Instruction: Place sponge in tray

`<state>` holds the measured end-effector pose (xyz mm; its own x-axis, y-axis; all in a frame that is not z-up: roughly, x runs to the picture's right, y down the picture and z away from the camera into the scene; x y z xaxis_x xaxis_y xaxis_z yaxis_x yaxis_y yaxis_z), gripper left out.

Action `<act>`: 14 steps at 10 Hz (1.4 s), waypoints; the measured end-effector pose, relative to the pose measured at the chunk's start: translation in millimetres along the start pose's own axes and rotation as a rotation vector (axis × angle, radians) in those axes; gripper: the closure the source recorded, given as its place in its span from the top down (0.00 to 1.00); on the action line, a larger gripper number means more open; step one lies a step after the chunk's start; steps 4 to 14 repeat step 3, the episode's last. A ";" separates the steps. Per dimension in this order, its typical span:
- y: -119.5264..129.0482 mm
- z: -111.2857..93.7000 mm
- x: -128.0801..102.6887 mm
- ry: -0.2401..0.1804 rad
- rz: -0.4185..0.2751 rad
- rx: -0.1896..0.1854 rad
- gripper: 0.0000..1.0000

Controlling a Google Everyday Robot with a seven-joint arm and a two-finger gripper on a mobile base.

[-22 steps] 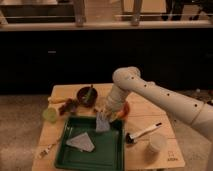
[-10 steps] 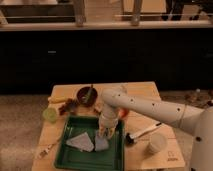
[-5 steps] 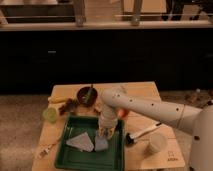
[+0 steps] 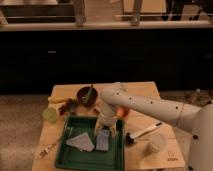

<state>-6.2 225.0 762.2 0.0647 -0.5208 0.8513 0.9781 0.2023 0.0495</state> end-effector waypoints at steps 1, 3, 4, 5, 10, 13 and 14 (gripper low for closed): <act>-0.5 -3.9 5.6 0.012 0.018 0.003 0.80; -5.2 -12.3 15.2 0.042 0.042 0.013 0.80; -5.2 -12.3 15.2 0.042 0.042 0.013 0.80; -5.2 -12.3 15.2 0.042 0.042 0.013 0.80; -5.2 -12.3 15.2 0.042 0.042 0.013 0.80; -5.2 -12.3 15.2 0.042 0.042 0.013 0.80; -5.2 -12.3 15.2 0.042 0.042 0.013 0.80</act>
